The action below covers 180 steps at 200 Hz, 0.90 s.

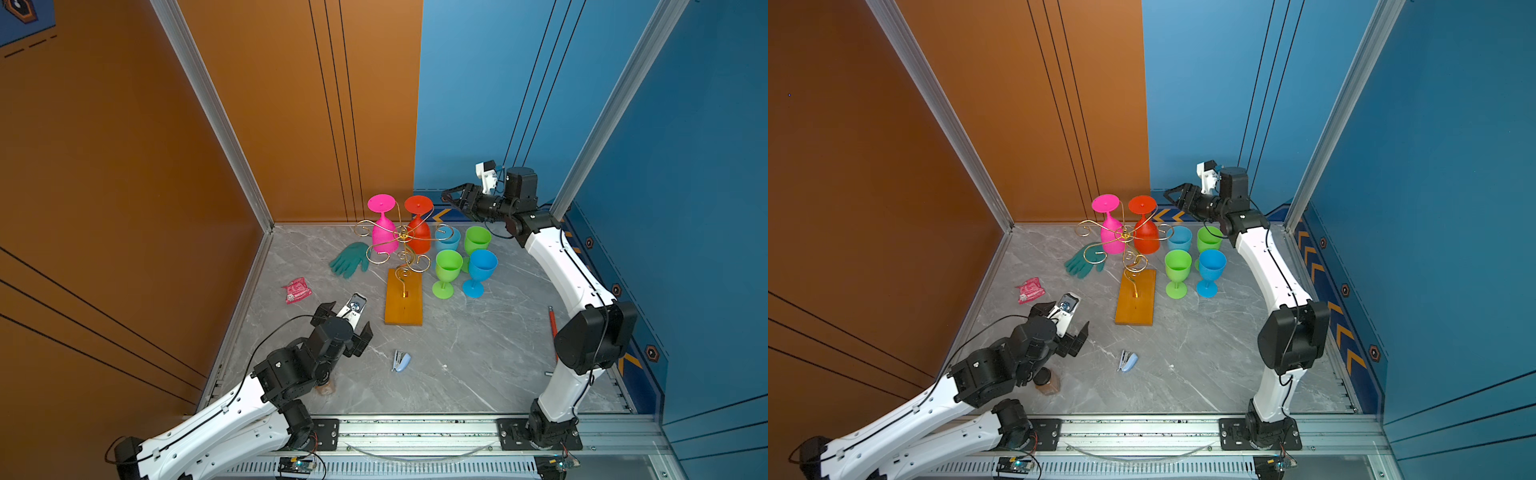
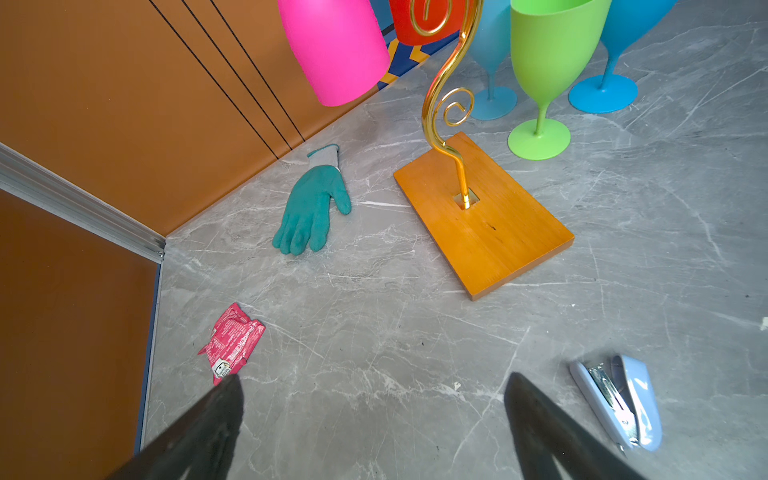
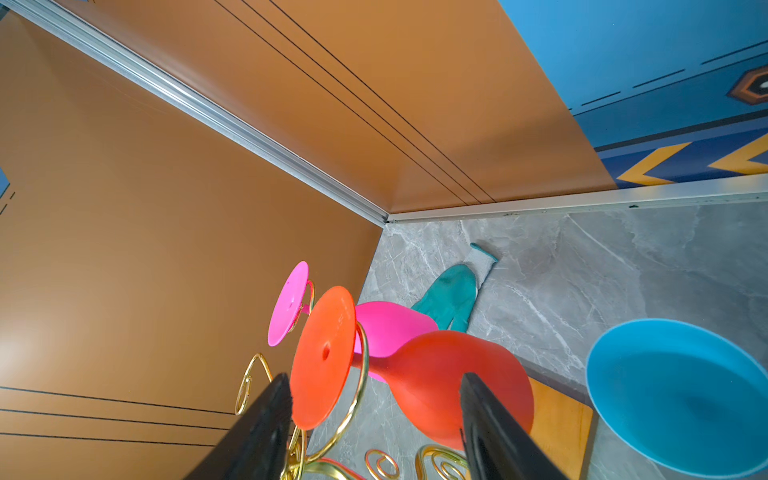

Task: Take the wine glass off the wine glass rack
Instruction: 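Move the right gripper up to the foot of the red glass on the rack, then close the right gripper on the foot of the red glass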

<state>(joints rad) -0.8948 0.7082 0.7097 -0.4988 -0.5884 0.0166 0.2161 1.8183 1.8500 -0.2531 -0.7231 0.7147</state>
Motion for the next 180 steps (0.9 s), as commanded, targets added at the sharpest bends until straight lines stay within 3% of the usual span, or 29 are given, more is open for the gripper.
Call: {"op": "schedule_joint_plan", "data": {"at_steps": [1, 96, 180], "left_arm": [[2, -13, 13, -17, 3, -16, 98], [-26, -38, 10, -22, -25, -12, 98], [-53, -49, 11, -34, -58, -9, 98]], "right_arm": [[25, 23, 42, 15, -3, 13, 65], [84, 75, 80, 15, 20, 23, 61], [99, 104, 88, 13, 34, 24, 41]]}}
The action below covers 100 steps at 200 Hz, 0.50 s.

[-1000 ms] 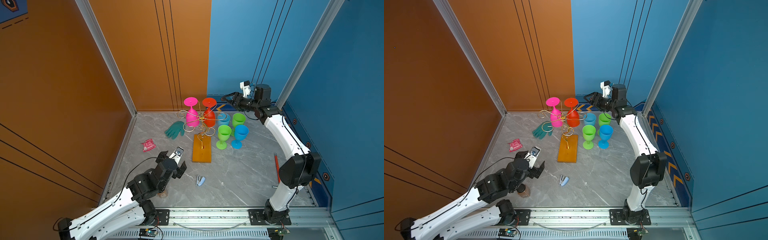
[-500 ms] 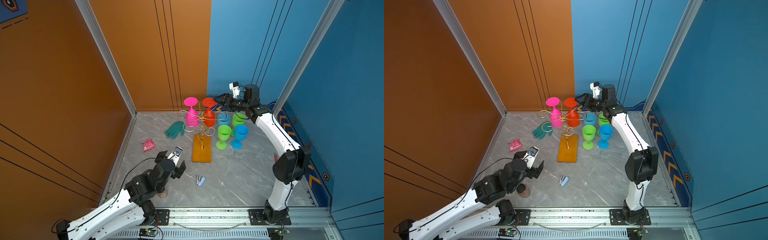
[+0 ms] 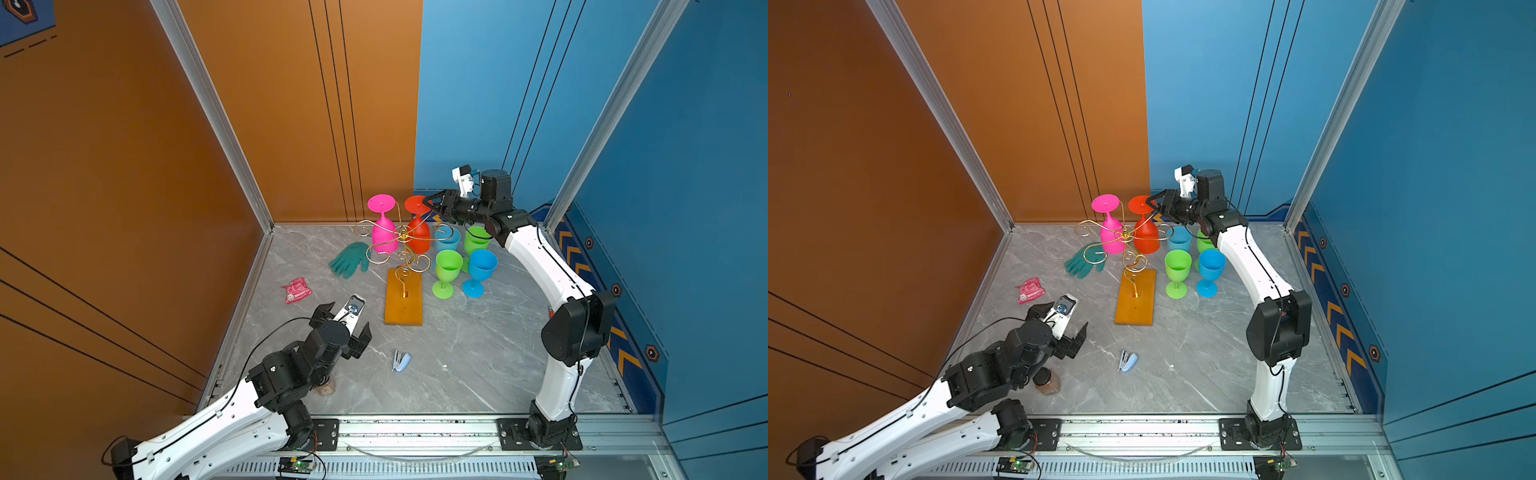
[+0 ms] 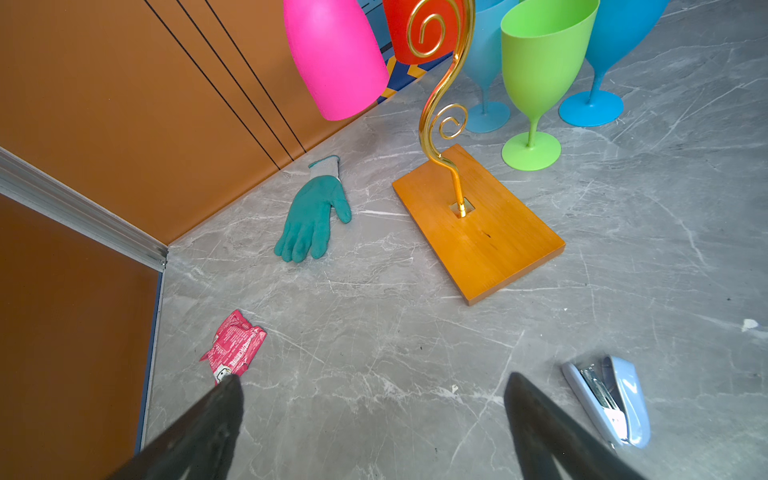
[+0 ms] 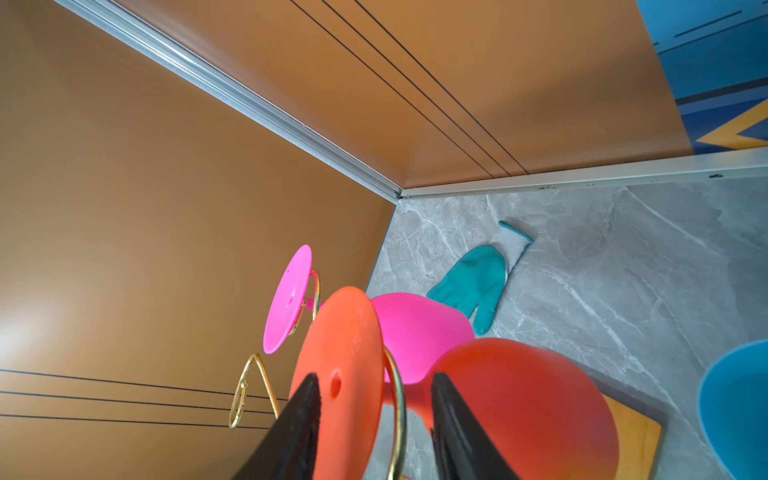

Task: Take the wine glass off the wine glass rack
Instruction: 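Close the right gripper on the foot of the red glass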

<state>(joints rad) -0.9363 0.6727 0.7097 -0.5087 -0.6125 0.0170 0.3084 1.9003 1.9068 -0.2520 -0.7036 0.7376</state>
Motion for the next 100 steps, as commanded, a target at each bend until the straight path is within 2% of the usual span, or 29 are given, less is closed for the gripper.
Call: {"op": "schedule_joint_plan", "data": {"at_steps": [1, 57, 100], "left_arm": [[-13, -13, 10, -24, -35, -8, 98], [-18, -11, 8, -25, -42, -6, 98], [-19, -12, 9, -26, -42, -5, 98]], "right_arm": [[6, 21, 31, 12, 14, 1, 41], [7, 27, 37, -21, 42, -26, 33], [11, 24, 72, -110, 96, -92, 30]]}}
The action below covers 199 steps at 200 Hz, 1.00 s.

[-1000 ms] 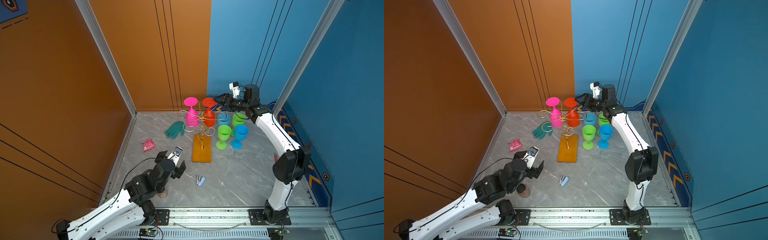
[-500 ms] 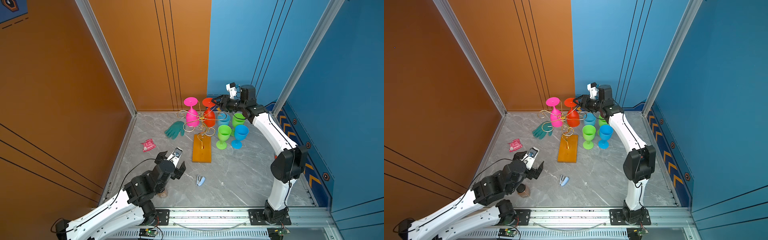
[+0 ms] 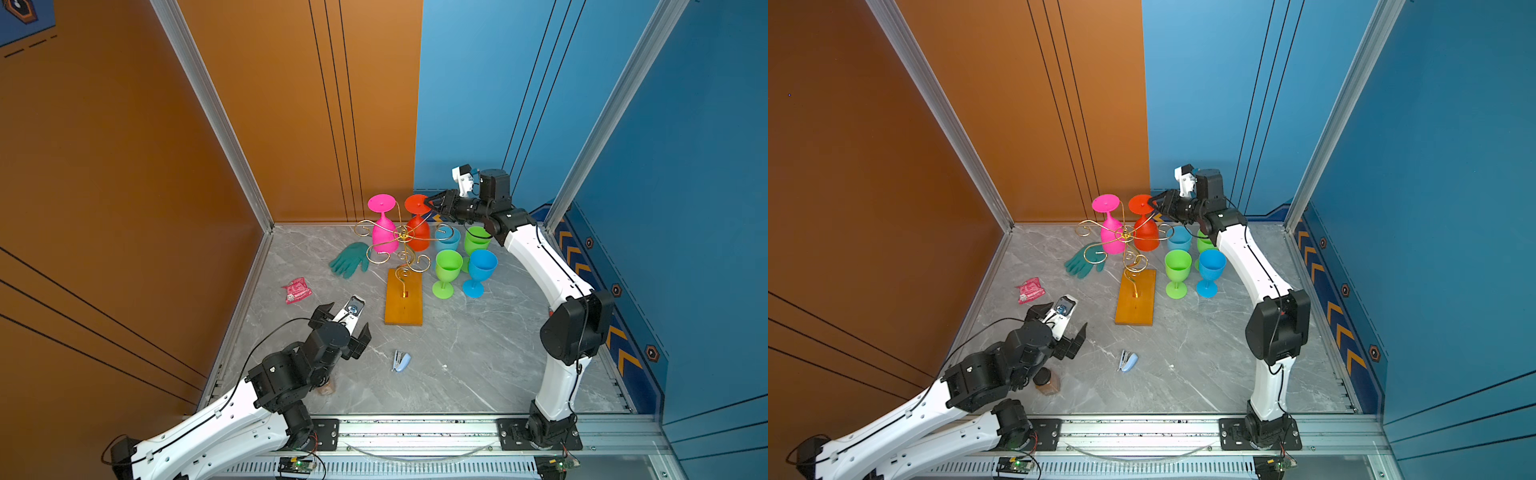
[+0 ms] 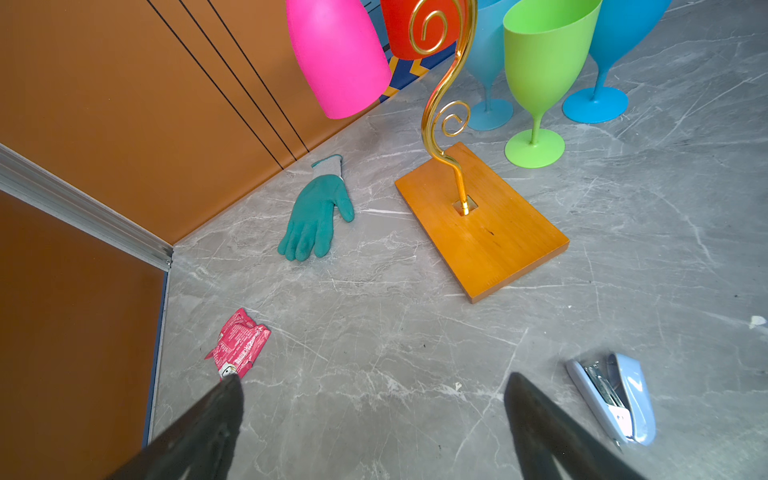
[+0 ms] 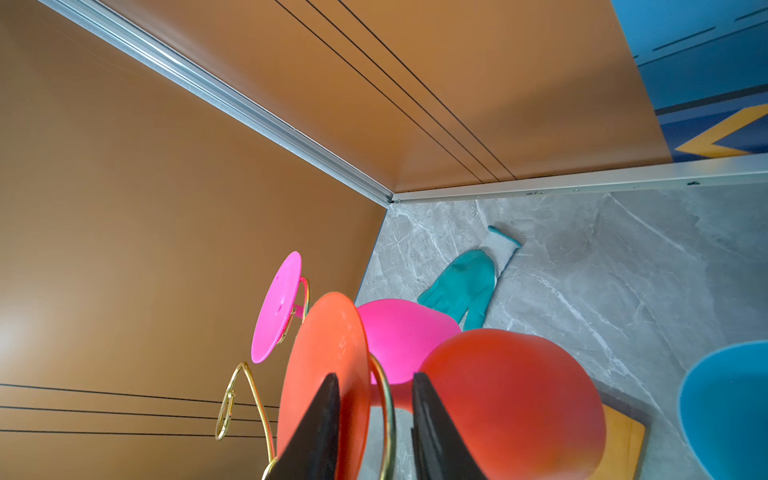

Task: Take the wine glass off the wine glass rack
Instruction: 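Close the right gripper on the foot of the red glass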

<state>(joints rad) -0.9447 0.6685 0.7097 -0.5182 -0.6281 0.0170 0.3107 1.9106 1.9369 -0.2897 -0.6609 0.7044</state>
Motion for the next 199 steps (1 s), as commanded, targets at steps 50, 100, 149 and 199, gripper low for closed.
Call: {"op": "schedule_joint_plan", "data": {"at_steps": [50, 100, 149, 199], "left_arm": [[-12, -6, 9, -16, -27, -4, 98], [-11, -6, 9, -16, -27, -4, 98], [-12, -4, 10, -16, -27, -3, 98], [-11, -5, 9, -16, -28, -3, 98]], "right_arm": [[12, 11, 54, -97, 77, -82, 25], [11, 12, 66, -97, 81, -86, 20], [10, 13, 78, -97, 83, -90, 16], [5, 6, 85, -98, 84, -92, 12]]}}
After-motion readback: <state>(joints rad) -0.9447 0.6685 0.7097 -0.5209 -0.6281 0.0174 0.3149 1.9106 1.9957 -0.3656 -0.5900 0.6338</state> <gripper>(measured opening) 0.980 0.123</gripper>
